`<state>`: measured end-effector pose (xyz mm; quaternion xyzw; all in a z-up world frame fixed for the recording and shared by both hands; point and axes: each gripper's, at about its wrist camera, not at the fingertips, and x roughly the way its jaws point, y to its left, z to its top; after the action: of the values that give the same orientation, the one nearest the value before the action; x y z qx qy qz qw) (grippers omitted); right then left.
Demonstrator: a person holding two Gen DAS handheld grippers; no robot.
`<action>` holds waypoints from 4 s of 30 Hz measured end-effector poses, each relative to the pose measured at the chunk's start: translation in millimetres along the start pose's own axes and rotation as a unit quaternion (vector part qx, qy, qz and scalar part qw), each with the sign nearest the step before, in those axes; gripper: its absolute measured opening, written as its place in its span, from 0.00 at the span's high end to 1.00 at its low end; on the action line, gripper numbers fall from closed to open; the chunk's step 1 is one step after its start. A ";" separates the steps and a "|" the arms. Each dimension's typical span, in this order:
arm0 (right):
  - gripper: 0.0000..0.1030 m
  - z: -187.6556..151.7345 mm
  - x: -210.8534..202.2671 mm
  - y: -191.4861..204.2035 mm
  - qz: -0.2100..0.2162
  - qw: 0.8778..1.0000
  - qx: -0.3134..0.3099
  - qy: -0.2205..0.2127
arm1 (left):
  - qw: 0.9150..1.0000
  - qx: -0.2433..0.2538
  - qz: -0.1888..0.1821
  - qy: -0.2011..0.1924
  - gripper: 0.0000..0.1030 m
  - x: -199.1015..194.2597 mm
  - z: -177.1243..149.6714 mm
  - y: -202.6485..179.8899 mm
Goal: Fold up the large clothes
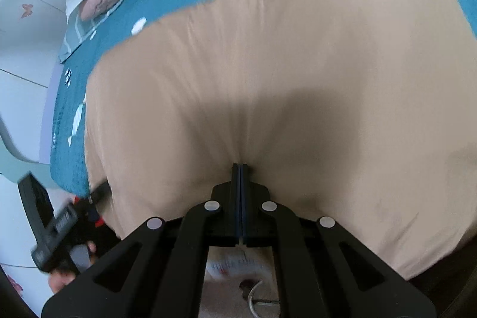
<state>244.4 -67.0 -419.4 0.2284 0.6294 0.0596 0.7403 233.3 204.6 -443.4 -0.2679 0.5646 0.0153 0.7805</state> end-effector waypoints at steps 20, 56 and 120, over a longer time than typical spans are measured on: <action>1.00 -16.5 13.3 -7.1 0.013 1.000 -0.005 -0.007 | 0.999 0.002 -0.033 -0.013 0.51 -8.2 -17.3 -10.0; 0.40 -66.1 -45.1 125.3 0.043 0.937 -0.281 -0.204 | 0.981 0.091 -0.163 -0.049 0.84 -95.2 -11.8 -138.1; 0.86 46.8 -115.6 -138.6 -0.068 0.990 -0.018 -0.121 | 0.943 0.252 -0.210 0.061 0.21 54.5 -51.3 -348.6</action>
<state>238.5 -246.0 -367.3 0.1773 0.5477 -0.0078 0.8176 322.0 -131.4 -363.3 -0.1756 0.5279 -0.3079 0.7718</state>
